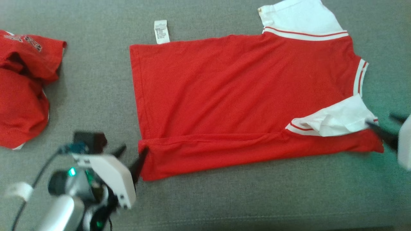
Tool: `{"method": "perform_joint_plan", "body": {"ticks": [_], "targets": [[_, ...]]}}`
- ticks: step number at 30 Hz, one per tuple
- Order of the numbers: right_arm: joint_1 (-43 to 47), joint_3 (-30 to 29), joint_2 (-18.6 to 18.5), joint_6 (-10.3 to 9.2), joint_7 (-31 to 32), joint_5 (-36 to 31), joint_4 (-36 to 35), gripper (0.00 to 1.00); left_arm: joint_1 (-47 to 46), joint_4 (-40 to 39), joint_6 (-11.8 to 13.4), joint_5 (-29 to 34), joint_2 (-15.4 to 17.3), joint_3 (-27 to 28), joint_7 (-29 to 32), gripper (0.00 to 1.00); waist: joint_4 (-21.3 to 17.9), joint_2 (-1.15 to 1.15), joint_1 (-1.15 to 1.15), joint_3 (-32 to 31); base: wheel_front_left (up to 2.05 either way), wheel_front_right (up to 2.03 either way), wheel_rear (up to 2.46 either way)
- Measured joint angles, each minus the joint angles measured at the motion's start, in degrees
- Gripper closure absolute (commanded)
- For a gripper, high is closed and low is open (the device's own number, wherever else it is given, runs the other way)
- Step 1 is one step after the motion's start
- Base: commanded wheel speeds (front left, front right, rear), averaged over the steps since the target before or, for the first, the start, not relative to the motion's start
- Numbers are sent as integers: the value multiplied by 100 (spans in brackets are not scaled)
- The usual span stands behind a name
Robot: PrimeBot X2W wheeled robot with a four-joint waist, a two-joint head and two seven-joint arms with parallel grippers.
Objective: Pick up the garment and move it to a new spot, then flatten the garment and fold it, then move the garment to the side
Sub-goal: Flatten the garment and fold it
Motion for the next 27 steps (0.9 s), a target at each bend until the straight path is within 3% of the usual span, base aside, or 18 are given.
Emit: {"method": "perform_joint_plan", "body": {"ticks": [7,15,27], "targets": [[-1874,53,40,0,-307,-352,59,0,-1405,-73,51,367,-59,40,3,0,59,0,0,444,0,0,0],[-3763,528,599,0,-1081,-1550,1866,0,-3396,1355,-180,666,-695,-359,102,0,387,0,0,1107,0,0,0],[-5043,183,962,0,-2072,-2299,4010,0,-4265,2259,-475,761,-1056,-608,24,0,868,0,0,1620,0,0,0]]}}
